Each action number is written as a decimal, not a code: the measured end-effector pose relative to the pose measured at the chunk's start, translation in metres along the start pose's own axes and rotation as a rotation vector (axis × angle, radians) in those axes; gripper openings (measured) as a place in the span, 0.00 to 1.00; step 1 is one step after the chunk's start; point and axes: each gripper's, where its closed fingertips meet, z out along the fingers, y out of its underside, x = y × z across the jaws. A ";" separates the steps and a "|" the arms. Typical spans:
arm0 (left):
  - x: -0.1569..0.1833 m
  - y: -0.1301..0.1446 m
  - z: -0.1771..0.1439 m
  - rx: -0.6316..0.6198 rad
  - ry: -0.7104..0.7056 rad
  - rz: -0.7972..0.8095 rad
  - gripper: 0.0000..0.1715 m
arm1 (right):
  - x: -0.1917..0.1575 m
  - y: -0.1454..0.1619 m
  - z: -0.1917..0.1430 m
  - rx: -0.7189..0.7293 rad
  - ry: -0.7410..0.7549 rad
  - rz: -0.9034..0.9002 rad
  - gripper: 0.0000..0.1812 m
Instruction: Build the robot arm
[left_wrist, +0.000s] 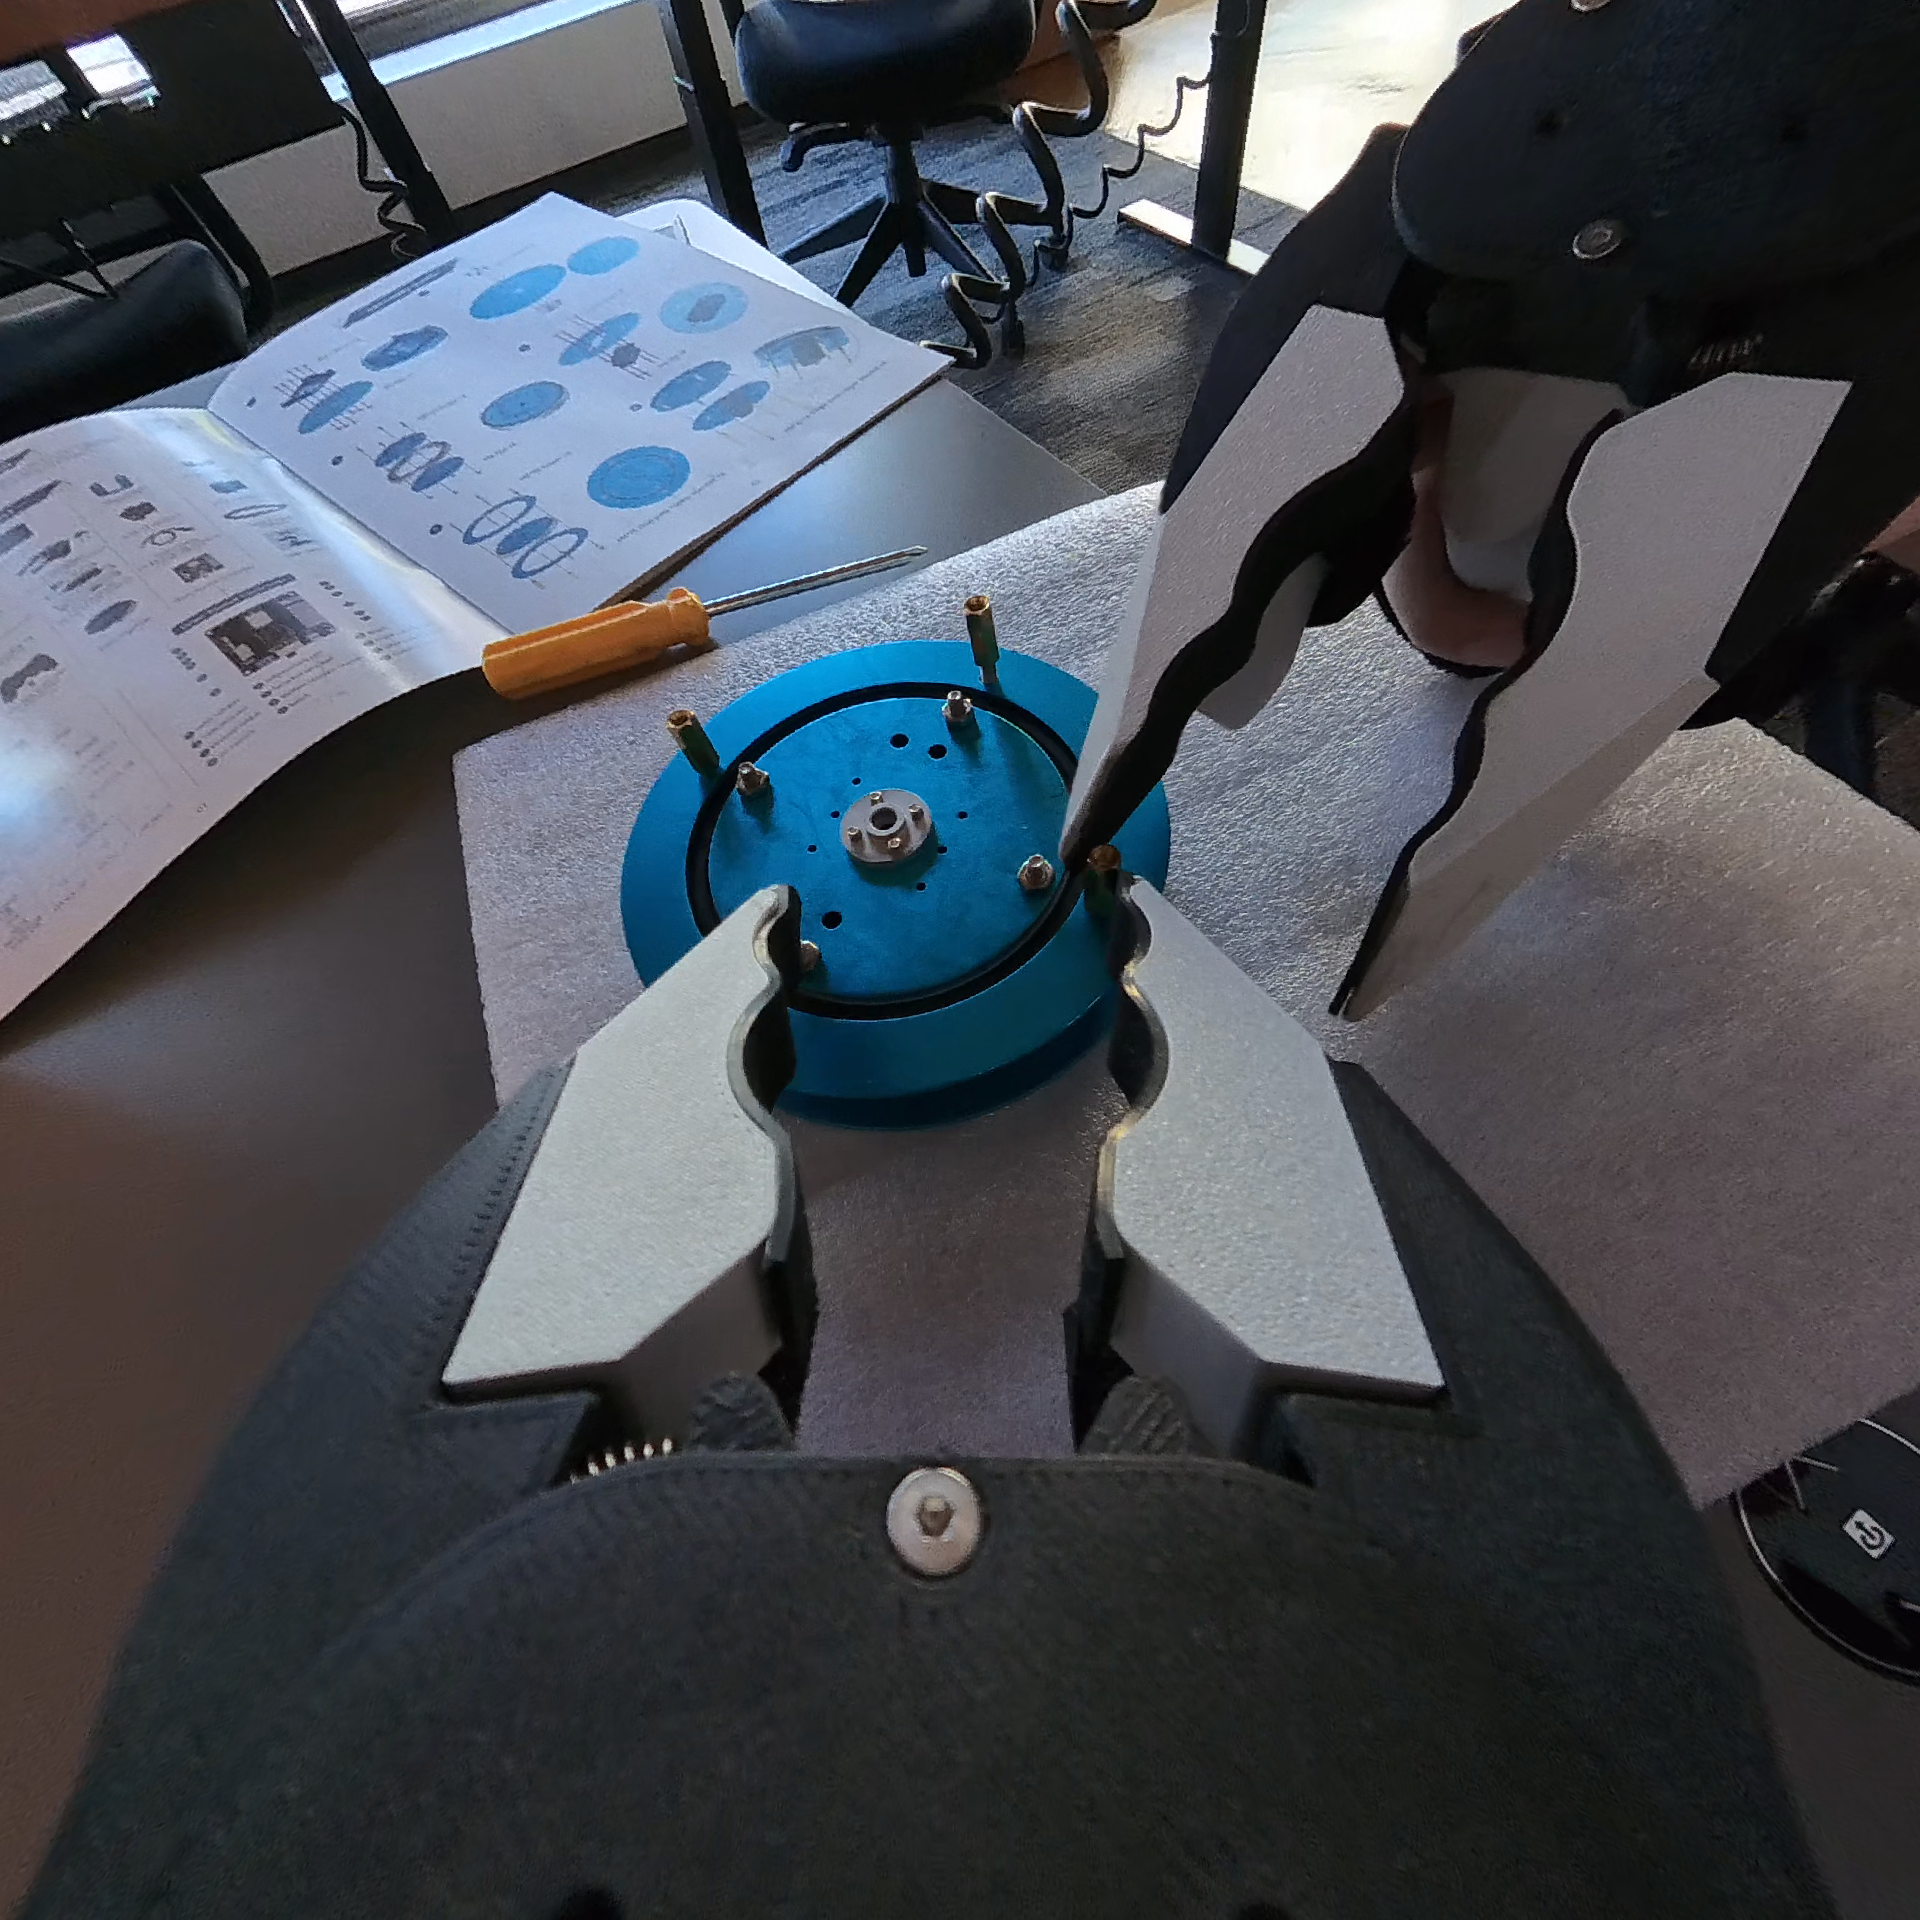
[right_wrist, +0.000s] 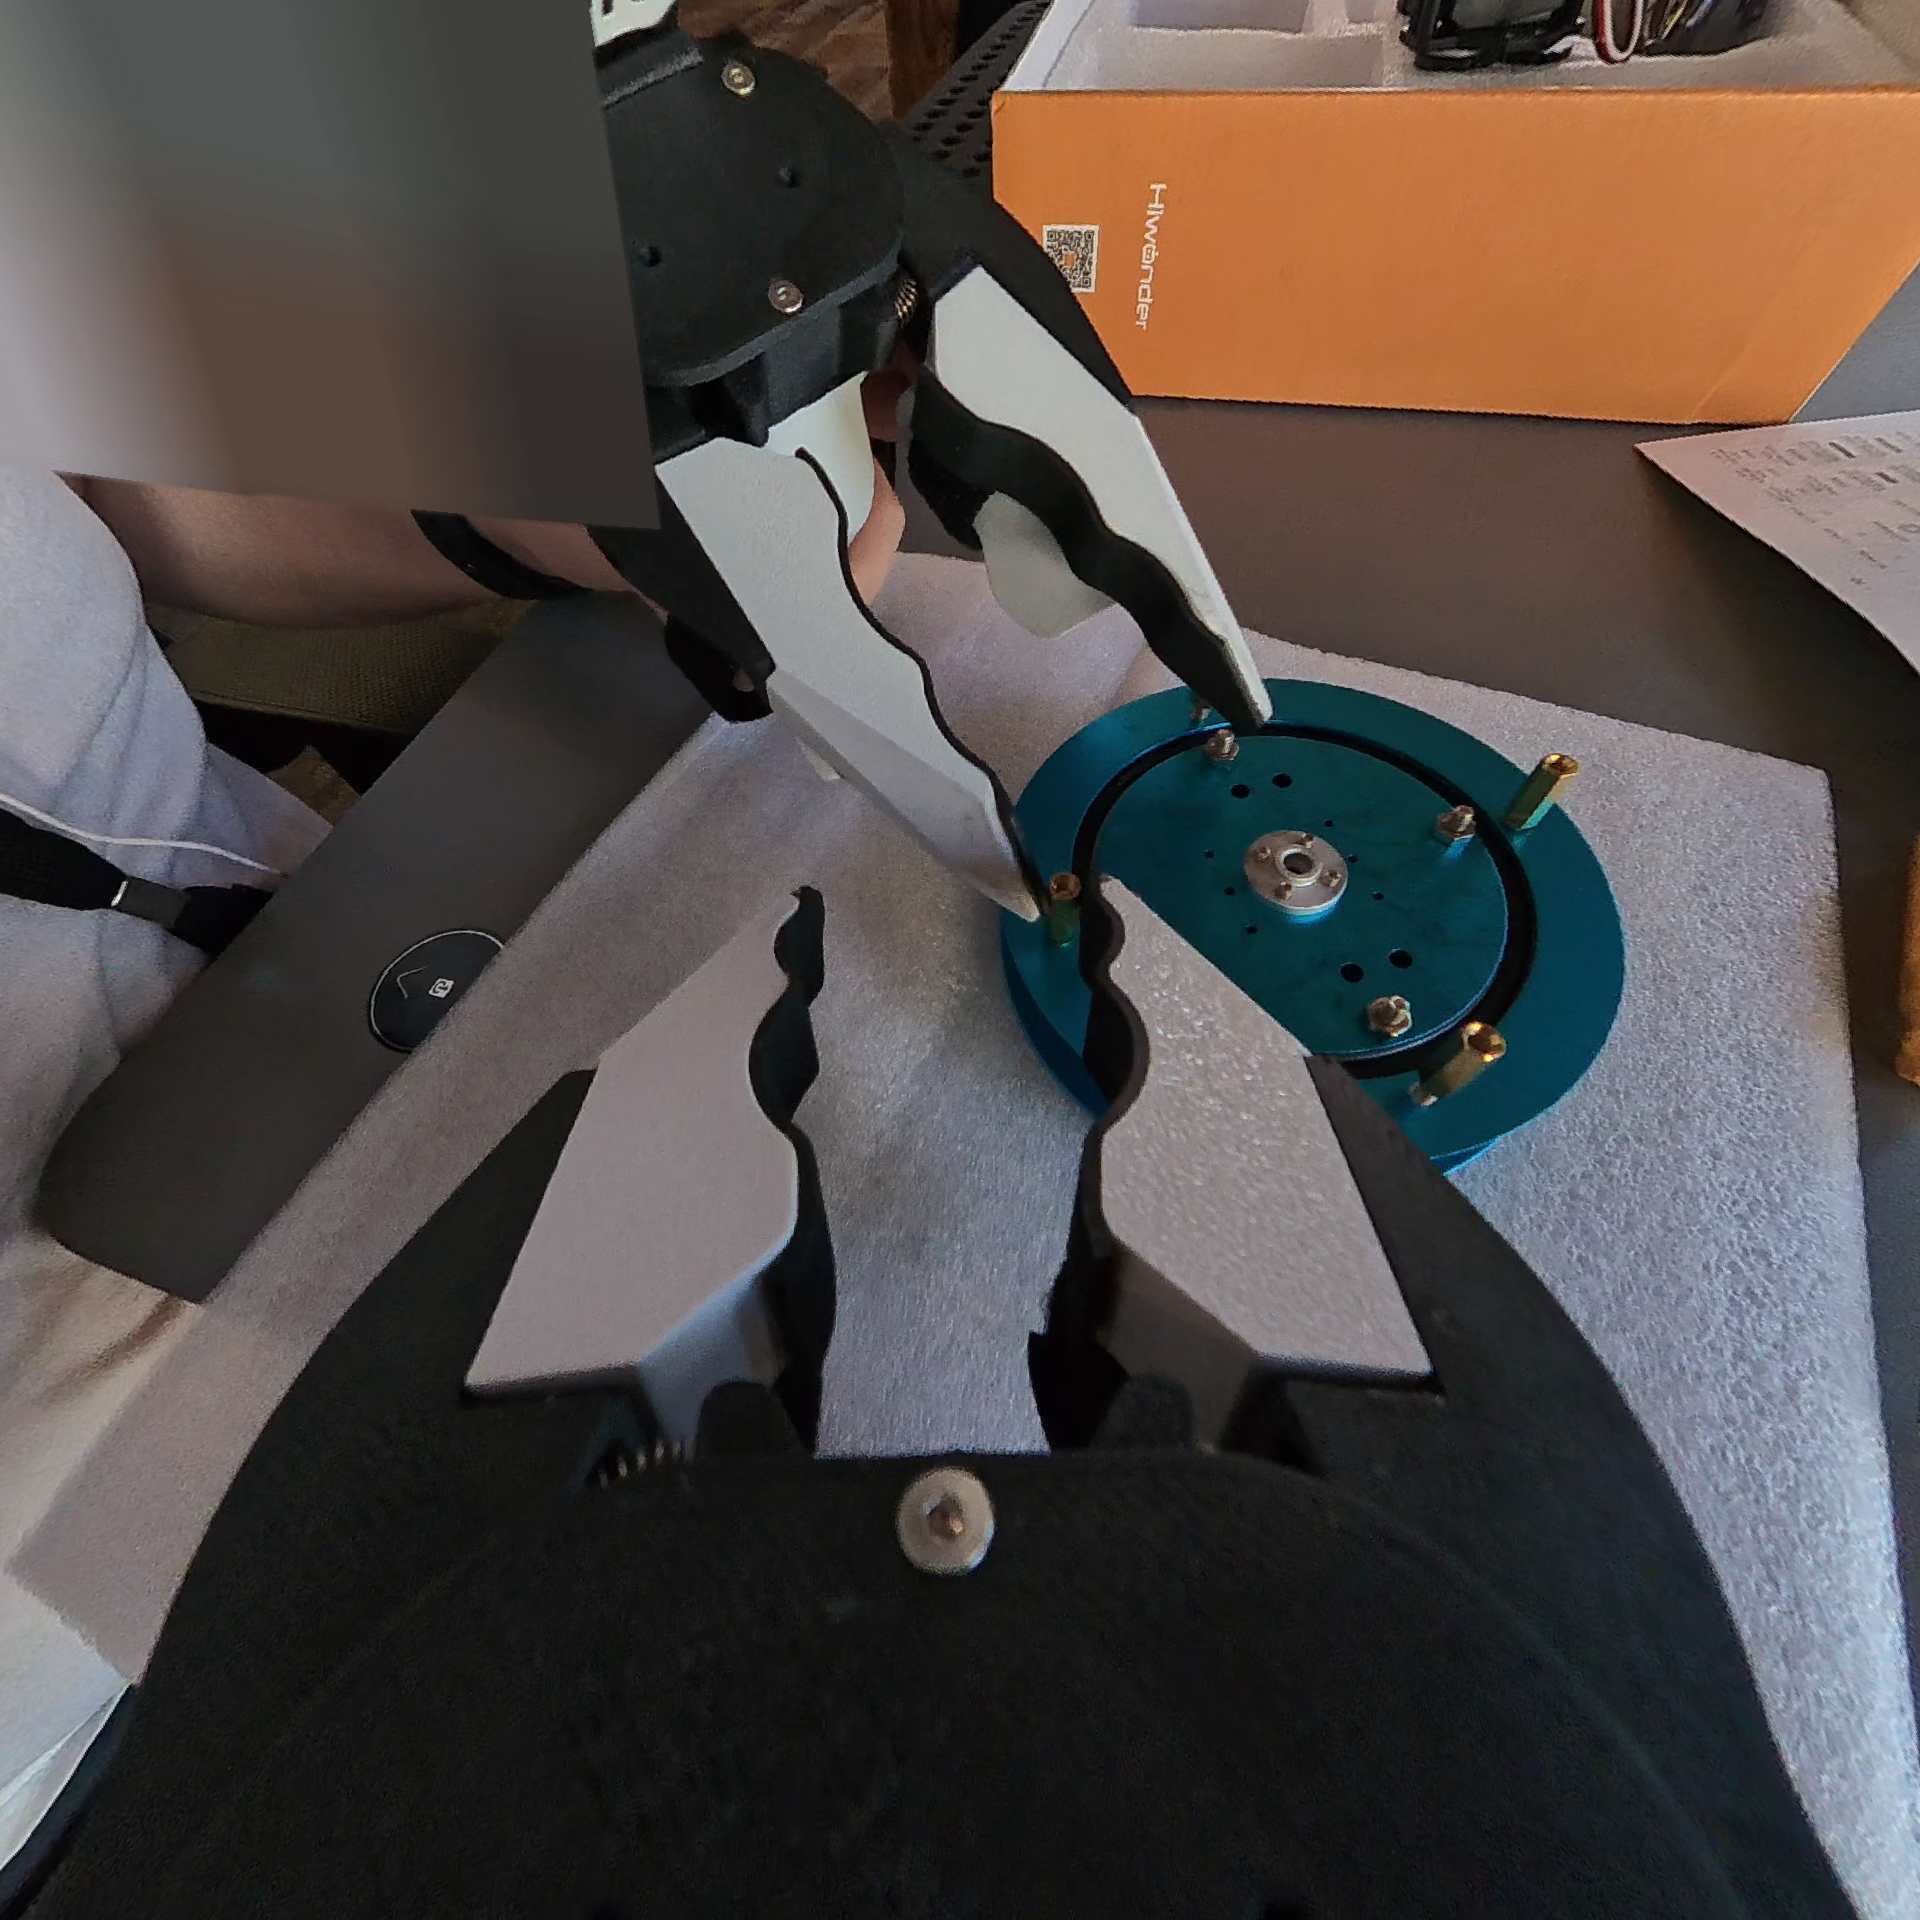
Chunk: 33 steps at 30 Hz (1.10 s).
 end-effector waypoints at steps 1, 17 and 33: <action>0.000 0.000 0.000 0.000 0.001 -0.002 0.34 | 0.000 0.000 0.000 -0.003 0.002 0.000 0.27; 0.013 0.006 -0.006 -0.010 0.077 0.018 0.25 | 0.011 -0.003 -0.002 -0.025 0.030 -0.031 0.22; 0.025 0.009 -0.001 -0.038 0.117 0.098 0.13 | 0.003 0.007 -0.003 -0.072 0.039 -0.021 0.22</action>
